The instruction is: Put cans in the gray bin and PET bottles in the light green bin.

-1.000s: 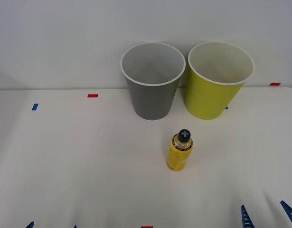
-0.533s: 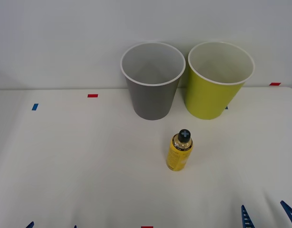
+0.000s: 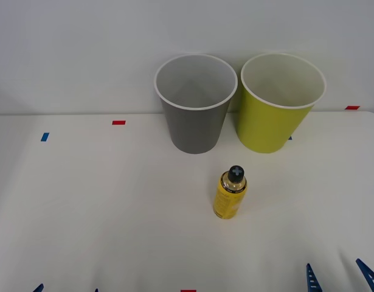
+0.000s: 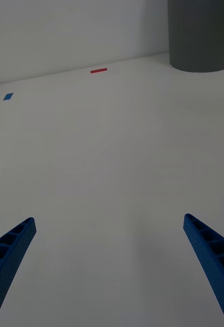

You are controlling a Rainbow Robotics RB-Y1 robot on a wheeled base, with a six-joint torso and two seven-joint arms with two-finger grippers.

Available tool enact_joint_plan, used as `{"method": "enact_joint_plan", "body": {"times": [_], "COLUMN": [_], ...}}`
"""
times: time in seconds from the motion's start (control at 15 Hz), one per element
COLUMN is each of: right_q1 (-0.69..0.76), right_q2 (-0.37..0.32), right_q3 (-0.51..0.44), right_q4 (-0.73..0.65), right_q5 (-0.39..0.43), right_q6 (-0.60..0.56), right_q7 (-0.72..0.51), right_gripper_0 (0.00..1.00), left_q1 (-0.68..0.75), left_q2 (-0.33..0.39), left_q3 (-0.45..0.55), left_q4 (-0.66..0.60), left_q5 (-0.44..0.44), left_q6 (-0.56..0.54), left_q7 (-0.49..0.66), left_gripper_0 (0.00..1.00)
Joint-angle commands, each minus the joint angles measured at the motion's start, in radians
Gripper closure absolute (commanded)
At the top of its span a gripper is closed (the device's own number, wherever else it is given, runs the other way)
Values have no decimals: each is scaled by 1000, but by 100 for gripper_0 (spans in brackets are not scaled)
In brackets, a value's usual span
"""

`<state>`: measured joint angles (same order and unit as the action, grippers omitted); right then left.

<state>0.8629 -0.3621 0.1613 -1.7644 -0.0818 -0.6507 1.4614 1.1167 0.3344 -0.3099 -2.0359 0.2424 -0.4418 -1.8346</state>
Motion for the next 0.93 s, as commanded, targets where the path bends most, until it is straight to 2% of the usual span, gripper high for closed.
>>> {"method": "enact_joint_plan", "body": {"times": [0.07, 0.27, 0.53, 0.73, 0.93], "right_q1": [-7, -42, -182, -275, -351], "right_q2": [-15, -55, -87, -103, -94], "right_q3": [23, 103, 219, 288, 313], "right_q4": [-1, 0, 0, 0, 0], "right_q5": [2, 2, 4, -7, -1], "right_q6": [-58, -75, -69, -35, 26], "right_q7": [7, 23, 43, 53, 69], "right_gripper_0": [3, 0, 0, 0, 0], "left_q1": [0, 0, 0, 0, 0], "left_q2": [0, 0, 0, 0, 0], "left_q3": [0, 0, 0, 0, 0], "left_q4": [0, 0, 0, 0, 0], "left_q5": [0, 0, 0, 0, 0], "left_q6": [0, 0, 0, 0, 0], "left_q7": [0, 0, 0, 0, 0], "left_gripper_0": [0, 0, 0, 0, 0]}}
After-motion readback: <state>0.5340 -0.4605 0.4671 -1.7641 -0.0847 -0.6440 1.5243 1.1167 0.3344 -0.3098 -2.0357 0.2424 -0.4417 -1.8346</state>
